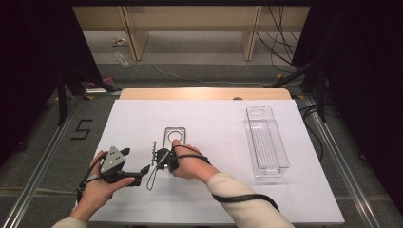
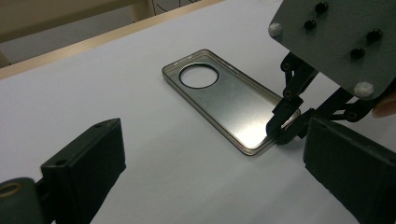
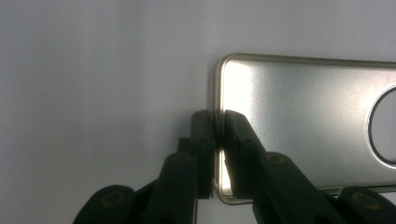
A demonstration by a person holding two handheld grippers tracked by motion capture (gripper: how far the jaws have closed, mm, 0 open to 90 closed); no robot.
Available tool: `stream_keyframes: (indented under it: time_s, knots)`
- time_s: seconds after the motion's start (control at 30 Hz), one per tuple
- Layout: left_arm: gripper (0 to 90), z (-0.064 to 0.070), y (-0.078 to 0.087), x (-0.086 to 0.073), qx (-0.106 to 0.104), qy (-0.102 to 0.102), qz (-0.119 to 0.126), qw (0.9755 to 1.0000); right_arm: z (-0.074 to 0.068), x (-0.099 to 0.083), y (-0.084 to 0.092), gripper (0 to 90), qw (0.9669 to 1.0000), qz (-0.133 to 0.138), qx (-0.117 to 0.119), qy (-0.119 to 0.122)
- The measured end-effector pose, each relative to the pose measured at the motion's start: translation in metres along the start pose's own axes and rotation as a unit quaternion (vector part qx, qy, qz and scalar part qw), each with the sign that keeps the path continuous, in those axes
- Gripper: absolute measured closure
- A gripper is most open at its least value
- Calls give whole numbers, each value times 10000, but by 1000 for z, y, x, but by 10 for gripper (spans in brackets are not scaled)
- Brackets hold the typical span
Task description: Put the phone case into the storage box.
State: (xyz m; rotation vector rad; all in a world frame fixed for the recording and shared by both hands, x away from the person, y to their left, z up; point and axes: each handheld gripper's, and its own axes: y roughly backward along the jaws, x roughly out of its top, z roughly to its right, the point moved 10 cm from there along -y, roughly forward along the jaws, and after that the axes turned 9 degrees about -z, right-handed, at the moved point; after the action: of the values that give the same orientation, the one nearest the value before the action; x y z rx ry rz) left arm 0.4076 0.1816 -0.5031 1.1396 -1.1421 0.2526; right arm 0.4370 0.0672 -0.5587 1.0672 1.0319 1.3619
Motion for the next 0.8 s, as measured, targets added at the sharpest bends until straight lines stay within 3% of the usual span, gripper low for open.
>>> stream_keyframes:
  time_s: [0.23,0.33,0.8]
  knots:
    - [53,0,0,0,-11,1,9,10000,0,0,0,864,10000,-16,42,-87]
    - [53,0,0,0,-9,10,19,10000,0,-1,1,867,9999,-119,30,-54]
    - [54,0,0,0,-7,10,12,10000,0,0,1,881,10000,-86,-15,-30]
